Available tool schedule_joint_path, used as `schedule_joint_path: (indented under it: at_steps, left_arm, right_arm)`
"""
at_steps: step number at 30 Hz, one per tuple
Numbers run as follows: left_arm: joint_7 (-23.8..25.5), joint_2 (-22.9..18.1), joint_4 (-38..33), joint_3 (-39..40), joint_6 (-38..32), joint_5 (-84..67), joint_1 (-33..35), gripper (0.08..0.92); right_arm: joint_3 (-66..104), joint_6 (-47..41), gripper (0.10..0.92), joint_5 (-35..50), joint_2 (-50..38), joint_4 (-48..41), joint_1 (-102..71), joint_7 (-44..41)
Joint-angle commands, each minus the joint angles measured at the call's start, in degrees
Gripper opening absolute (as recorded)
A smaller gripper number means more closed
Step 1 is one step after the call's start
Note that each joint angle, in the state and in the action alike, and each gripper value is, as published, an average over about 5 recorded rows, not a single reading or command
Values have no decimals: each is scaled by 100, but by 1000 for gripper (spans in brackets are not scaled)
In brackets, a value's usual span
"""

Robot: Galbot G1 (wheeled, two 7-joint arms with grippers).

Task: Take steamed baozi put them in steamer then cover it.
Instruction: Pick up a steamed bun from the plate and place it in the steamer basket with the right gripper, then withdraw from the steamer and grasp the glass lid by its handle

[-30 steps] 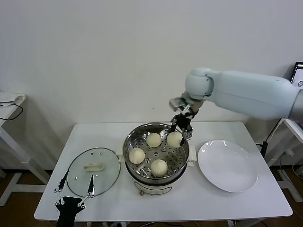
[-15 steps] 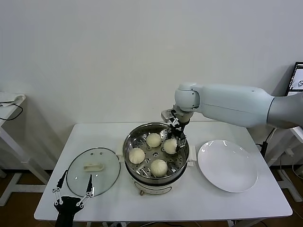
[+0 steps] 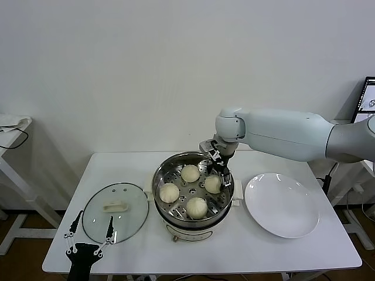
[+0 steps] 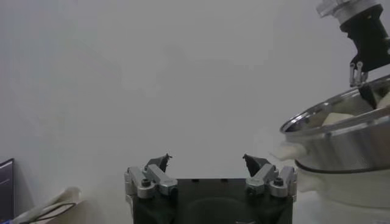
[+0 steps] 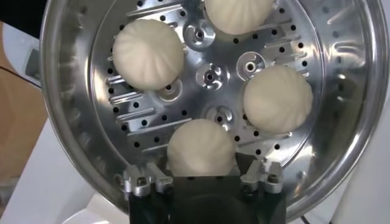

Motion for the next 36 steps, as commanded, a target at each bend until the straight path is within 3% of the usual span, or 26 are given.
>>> schedule_joint_path:
  at_steps: [1, 4, 9, 12, 15, 23, 36]
  left_arm:
    - [-113, 23, 55, -21, 54, 239, -153, 823]
    - [-253, 66, 77, -27, 117, 485, -281, 823]
    - [-994, 190, 115, 22, 669, 1293, -714, 823]
    - [-1543, 302, 62, 118, 1218, 1825, -998, 823]
    - [-1618, 414, 76, 142, 1422, 2184, -1195, 823]
    - [-1340, 587, 675, 58, 1453, 3703, -1488, 823]
    - [-792, 998, 1739, -121, 1113, 5162, -1489, 823]
  right_arm:
    - [599, 280, 822, 275, -826, 879, 142, 418]
    - [1083, 673, 823, 629, -1478, 1417, 7, 1426]
    - [1716, 1523, 823, 1241, -2458, 2160, -848, 5052]
    - [2851, 1919, 823, 1161, -2798, 2301, -2127, 6856]
    - [4500, 2312, 823, 960, -2890, 2189, -3865, 7907]
    - [8278, 3037, 823, 649, -2275, 1831, -7801, 8200]
    - [10308, 3350, 823, 401, -790, 1475, -9881, 7839]
